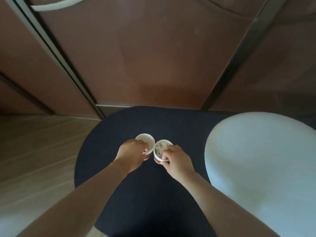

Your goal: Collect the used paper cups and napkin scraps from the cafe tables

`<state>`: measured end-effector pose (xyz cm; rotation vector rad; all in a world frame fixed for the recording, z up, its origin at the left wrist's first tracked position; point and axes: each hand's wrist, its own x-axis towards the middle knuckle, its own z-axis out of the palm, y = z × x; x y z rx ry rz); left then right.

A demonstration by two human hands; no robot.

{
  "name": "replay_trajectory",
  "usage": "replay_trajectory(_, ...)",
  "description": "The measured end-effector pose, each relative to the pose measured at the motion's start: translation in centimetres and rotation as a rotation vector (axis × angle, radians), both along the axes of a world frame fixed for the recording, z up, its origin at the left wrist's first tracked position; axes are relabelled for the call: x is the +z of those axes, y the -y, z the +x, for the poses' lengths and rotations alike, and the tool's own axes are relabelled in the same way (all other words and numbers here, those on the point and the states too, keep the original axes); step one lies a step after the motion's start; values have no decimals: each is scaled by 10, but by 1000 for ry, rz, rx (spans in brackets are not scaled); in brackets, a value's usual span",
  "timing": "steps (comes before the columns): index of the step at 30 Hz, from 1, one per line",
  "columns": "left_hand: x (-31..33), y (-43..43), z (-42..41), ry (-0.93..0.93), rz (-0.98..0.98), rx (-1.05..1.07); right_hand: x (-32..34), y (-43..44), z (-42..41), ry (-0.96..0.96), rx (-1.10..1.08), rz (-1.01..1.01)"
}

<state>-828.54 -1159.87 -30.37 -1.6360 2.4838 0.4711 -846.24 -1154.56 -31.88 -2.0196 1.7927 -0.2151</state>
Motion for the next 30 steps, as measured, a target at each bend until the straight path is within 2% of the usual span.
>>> replay_trajectory(5, -41, -11, -2, 174, 83, 50, -41, 6, 9, -83, 73, 103)
replay_trajectory(9, -64, -18, 0, 228, 109, 54, -60, 6, 13, -107, 115, 168)
replay_trajectory(17, -77, -24, -3, 227, 82, -27, -67, 4, 3, -65, 166, 186)
replay_trajectory(24, -58, -26, -7, 87, 59, 71, -51, 7, -1, -22, 161, 142)
replay_trajectory(30, -40, -35, -1, 53, 6, 84, -31, -4, 1, -10, 128, 88)
